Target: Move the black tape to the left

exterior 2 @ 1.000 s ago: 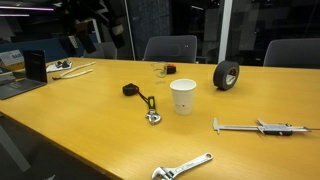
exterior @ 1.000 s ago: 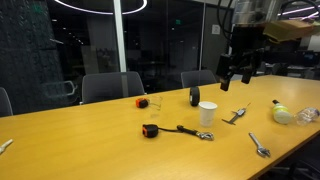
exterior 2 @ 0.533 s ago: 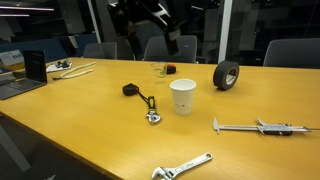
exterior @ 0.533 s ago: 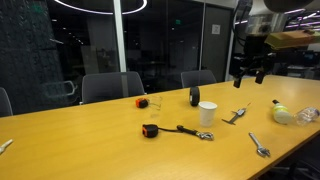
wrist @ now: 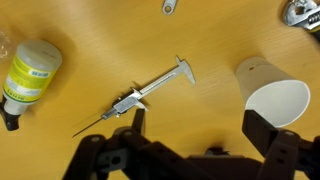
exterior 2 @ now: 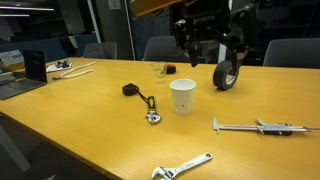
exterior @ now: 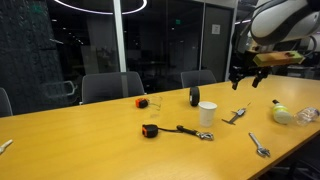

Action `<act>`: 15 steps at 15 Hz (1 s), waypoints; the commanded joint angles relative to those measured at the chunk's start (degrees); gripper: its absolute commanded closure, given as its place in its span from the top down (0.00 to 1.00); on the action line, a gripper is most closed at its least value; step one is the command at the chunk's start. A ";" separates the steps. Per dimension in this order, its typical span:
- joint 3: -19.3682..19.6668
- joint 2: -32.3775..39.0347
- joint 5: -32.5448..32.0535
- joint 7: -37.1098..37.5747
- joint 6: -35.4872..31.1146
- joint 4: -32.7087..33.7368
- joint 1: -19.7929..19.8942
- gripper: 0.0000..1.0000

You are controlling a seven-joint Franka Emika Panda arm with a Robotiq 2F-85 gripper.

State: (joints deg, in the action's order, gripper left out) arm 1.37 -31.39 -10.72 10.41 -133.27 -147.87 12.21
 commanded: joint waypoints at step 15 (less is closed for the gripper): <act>5.78 34.32 13.40 -20.50 -5.31 27.24 -5.16 1.00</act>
State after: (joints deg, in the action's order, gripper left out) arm 6.62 -3.42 -0.26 -6.92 -141.10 -128.31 7.66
